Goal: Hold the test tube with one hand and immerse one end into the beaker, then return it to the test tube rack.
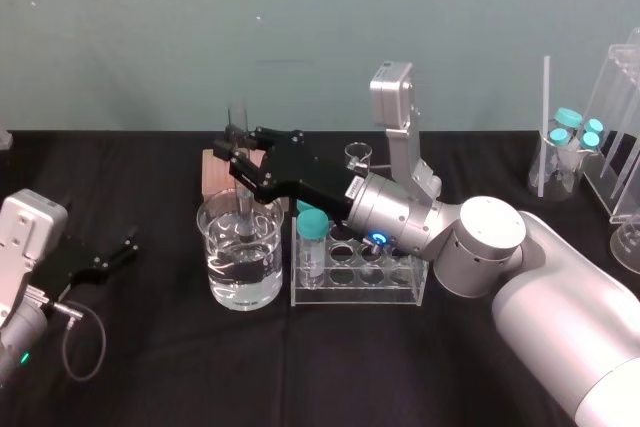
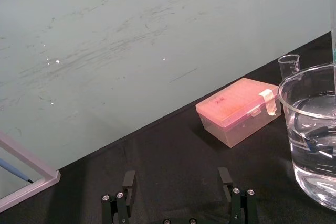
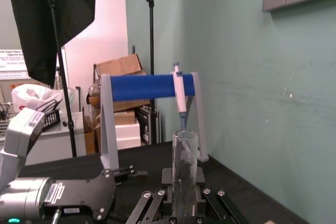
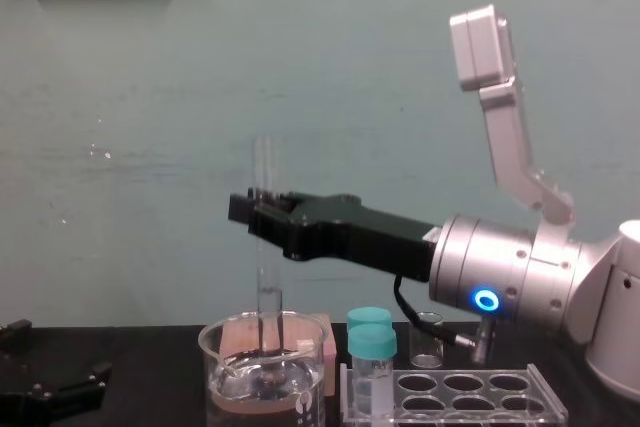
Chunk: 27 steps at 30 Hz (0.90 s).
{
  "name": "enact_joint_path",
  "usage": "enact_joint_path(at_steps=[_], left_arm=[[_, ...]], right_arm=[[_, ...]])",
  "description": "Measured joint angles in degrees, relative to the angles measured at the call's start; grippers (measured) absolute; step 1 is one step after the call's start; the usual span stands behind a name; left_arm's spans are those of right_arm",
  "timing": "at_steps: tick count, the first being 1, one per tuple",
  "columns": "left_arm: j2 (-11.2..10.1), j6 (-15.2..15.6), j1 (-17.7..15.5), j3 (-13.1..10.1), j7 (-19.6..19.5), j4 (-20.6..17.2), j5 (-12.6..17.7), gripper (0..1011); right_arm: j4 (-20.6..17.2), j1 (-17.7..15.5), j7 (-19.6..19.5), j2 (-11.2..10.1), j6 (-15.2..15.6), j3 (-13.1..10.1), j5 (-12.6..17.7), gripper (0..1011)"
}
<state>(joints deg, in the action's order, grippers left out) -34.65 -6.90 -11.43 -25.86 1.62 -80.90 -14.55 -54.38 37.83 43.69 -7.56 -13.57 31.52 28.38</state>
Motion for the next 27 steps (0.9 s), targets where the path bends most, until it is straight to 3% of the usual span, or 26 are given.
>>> enact_joint_path(at_steps=[14, 27], left_arm=[[0.0, 0.0, 0.0, 0.0, 0.0, 0.0, 0.0, 1000], [0.0, 0.0, 0.0, 0.0, 0.0, 0.0, 0.0, 1000]], right_arm=[[-8.4, -1.1, -1.1, -2.7, -1.4, -1.5, 0.5, 230], [-18.8, -5.0, -8.2, -8.5, -1.9, -5.7, -1.1, 231]])
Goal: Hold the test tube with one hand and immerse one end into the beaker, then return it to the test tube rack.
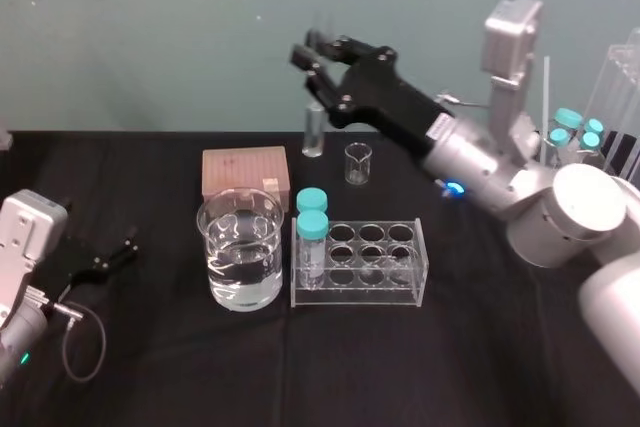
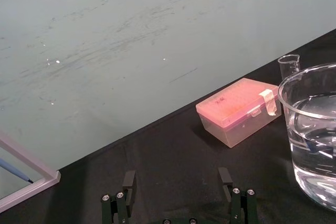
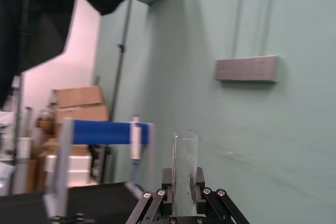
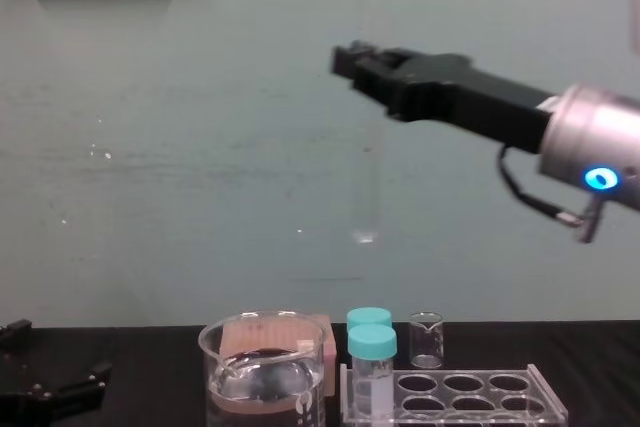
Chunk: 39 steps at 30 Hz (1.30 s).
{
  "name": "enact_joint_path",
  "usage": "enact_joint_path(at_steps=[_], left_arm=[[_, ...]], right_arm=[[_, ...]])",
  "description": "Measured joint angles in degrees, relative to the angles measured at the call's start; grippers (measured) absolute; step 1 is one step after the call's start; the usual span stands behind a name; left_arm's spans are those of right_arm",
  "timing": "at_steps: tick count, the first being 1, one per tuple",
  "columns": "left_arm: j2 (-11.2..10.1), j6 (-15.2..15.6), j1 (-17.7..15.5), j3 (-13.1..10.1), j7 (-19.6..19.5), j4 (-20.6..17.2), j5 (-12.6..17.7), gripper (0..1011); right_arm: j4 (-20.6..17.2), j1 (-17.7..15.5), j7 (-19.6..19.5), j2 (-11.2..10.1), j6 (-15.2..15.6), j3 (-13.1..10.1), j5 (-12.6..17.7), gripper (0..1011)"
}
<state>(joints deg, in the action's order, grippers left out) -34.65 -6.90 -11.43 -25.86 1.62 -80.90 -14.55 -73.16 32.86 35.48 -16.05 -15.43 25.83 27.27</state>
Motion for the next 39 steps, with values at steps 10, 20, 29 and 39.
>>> enact_joint_path(at_steps=[10, 20, 29, 39], left_arm=[[0.0, 0.0, 0.0, 0.0, 0.0, 0.0, 0.0, 1000], [0.0, 0.0, 0.0, 0.0, 0.0, 0.0, 0.0, 1000], [0.0, 0.0, 0.0, 0.0, 0.0, 0.0, 0.0, 1000], [0.0, 0.0, 0.0, 0.0, 0.0, 0.0, 0.0, 1000]], right_arm=[[-4.5, -5.3, -7.0, -3.5, 2.2, -5.1, -2.5, 231], [-4.8, -9.0, -8.9, -3.3, 4.3, -7.0, -2.7, 230], [-3.5, -11.7, -10.2, -2.8, 6.1, -7.8, -3.1, 230], [-3.0, -13.2, -11.3, -2.7, 7.5, -8.7, -4.1, 231]])
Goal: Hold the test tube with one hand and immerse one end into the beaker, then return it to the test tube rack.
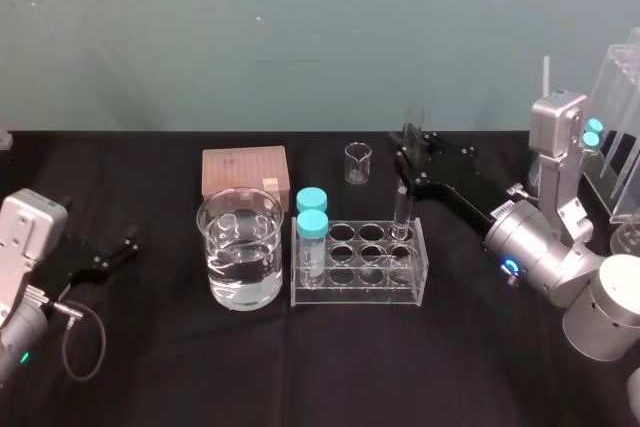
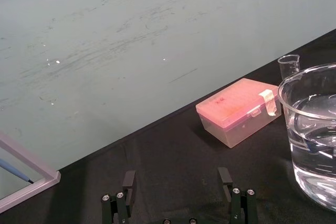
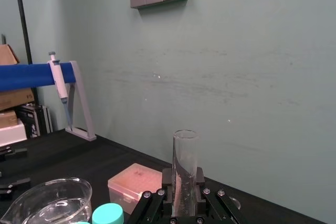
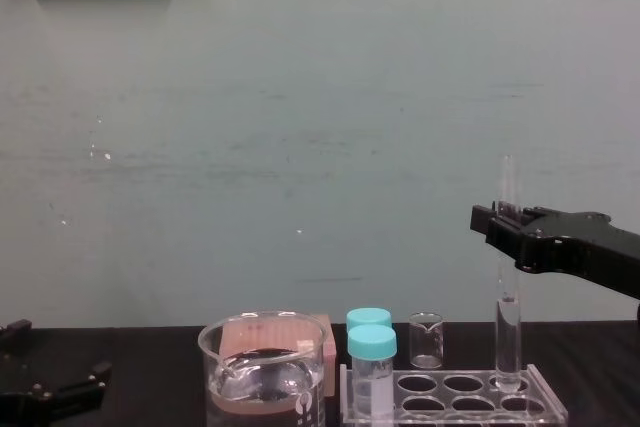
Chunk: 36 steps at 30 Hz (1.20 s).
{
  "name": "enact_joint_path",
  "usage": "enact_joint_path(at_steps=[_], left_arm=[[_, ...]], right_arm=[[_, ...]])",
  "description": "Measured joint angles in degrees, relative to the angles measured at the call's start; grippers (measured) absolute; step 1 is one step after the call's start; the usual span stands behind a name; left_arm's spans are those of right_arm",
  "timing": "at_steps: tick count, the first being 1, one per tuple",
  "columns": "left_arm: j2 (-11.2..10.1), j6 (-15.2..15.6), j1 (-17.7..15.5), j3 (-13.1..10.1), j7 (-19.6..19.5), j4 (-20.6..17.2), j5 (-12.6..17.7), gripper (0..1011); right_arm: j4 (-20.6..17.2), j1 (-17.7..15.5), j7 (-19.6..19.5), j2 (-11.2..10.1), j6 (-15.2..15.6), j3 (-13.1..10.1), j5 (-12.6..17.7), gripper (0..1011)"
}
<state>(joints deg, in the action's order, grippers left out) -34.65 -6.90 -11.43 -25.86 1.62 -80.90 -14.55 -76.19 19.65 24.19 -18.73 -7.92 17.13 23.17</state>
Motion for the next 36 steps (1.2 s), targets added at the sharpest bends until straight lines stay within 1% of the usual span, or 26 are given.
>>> enact_joint_path(at_steps=[11, 36], left_arm=[[0.0, 0.0, 0.0, 0.0, 0.0, 0.0, 0.0, 1000], [0.0, 0.0, 0.0, 0.0, 0.0, 0.0, 0.0, 1000]], right_arm=[[0.3, -0.4, -0.1, 0.4, 0.4, -0.6, -0.6, 230], [2.5, -0.1, 0.3, 0.9, 1.2, -0.1, -2.1, 230]])
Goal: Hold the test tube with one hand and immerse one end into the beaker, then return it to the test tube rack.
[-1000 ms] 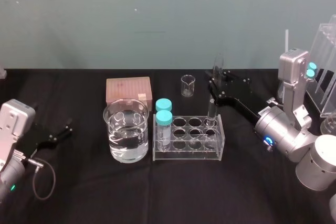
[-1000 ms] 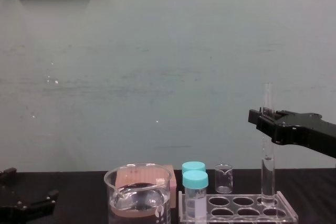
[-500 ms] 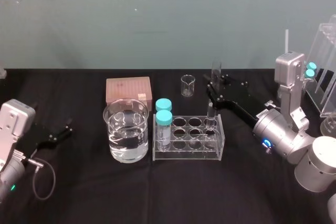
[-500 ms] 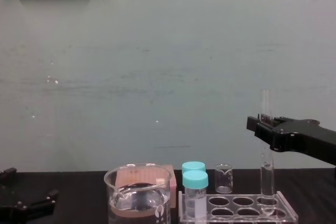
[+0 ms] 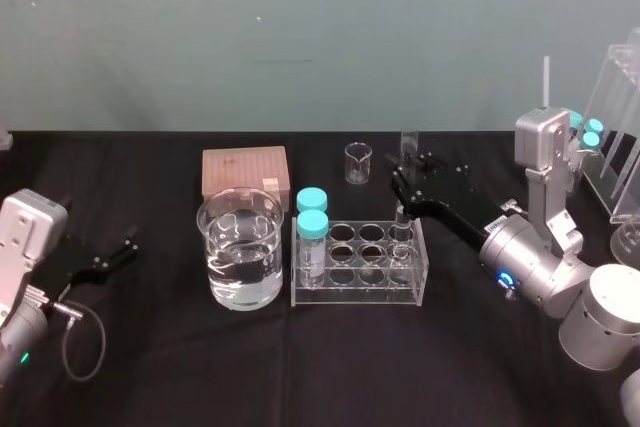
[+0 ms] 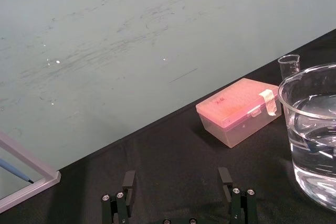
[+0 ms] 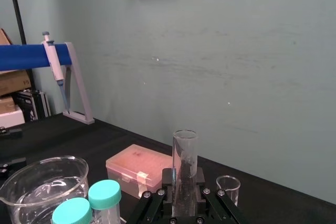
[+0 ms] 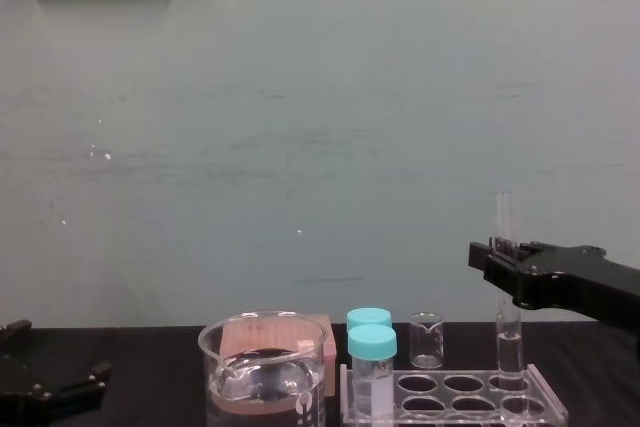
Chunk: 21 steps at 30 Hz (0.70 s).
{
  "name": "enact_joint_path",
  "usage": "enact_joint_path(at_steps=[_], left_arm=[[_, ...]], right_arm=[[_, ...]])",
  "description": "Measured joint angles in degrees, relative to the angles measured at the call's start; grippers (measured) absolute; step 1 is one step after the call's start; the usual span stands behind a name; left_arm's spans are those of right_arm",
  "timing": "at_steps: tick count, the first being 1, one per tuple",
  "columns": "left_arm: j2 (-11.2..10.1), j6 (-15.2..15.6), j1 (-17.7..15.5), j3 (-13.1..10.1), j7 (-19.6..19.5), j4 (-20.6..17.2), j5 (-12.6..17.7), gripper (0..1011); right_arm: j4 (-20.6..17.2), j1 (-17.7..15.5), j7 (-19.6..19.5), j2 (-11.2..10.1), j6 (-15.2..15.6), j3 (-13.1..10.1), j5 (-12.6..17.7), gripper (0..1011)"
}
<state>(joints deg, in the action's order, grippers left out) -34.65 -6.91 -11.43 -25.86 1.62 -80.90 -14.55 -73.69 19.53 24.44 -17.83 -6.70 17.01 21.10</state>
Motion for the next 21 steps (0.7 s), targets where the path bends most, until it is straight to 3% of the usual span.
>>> enact_joint_path(at_steps=[21], left_arm=[[0.0, 0.0, 0.0, 0.0, 0.0, 0.0, 0.0, 1000]], right_arm=[[2.3, 0.7, 0.0, 0.9, 1.1, 0.4, -0.4, 230]])
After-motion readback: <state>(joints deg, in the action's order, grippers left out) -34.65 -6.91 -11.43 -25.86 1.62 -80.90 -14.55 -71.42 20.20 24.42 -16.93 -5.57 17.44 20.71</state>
